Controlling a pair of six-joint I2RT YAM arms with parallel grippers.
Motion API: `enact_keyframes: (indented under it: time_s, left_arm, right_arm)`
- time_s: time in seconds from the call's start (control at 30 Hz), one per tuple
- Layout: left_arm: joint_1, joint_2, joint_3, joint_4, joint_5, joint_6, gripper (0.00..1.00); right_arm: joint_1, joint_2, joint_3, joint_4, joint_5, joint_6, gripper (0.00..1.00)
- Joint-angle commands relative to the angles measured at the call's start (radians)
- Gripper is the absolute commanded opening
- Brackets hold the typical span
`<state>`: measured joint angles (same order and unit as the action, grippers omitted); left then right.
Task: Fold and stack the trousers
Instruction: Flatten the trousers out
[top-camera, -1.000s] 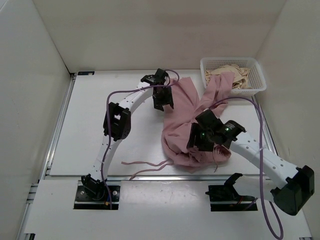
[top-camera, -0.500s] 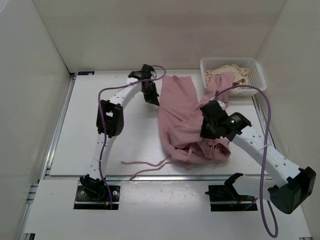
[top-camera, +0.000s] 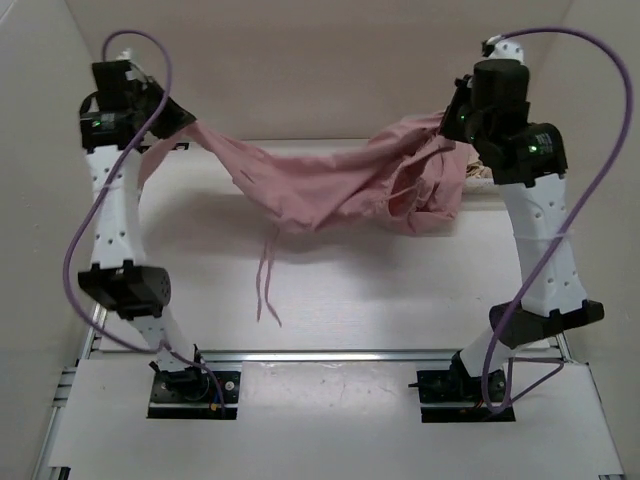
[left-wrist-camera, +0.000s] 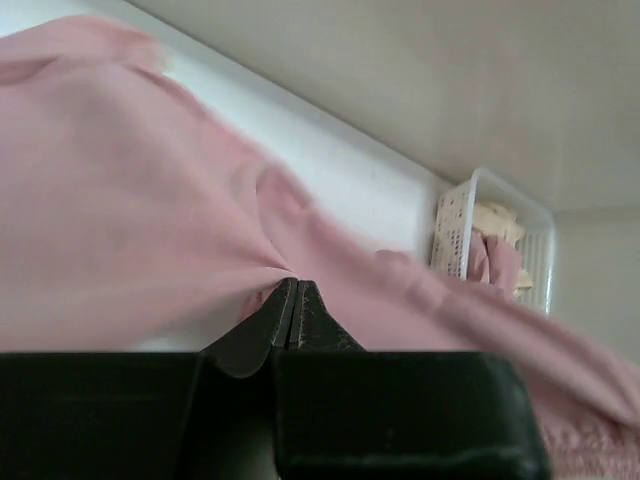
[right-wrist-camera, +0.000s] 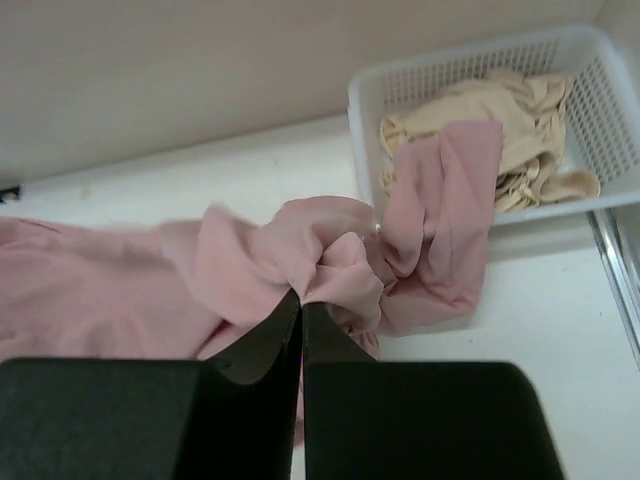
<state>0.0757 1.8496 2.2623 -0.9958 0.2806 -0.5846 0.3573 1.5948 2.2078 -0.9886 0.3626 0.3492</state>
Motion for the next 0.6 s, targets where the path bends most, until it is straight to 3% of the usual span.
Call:
enact_keyframes:
  time_s: [0.0,0.2,0.4,0.57]
  left_arm:
    - [0.065,-0.174,-0.094,-0.049,0.026,0.031,0.1]
    - [0.153,-0.427,-0.383,-0.049,-0.04,0.086,0.1]
    - [0.153,-0.509,-0.408,-0.058,-0.073,0.106,0.1]
    - [0.153,-0.449,-0.431,-0.058,-0.083,0.115,0.1]
  right_arm:
    - [-0.003,-0.054,0.104,-0.019,0.018,-0.064,0.0]
    - [-0.012,-0.249,-0.069,-0.001,0.039,-0.041,0.0]
    - [-0.012,-0.306,-0.115,-0.031,0.074,-0.041,0.0]
    - [-0.012,-0.265,-0.184,-0.047,0.134,-0.05,0.0]
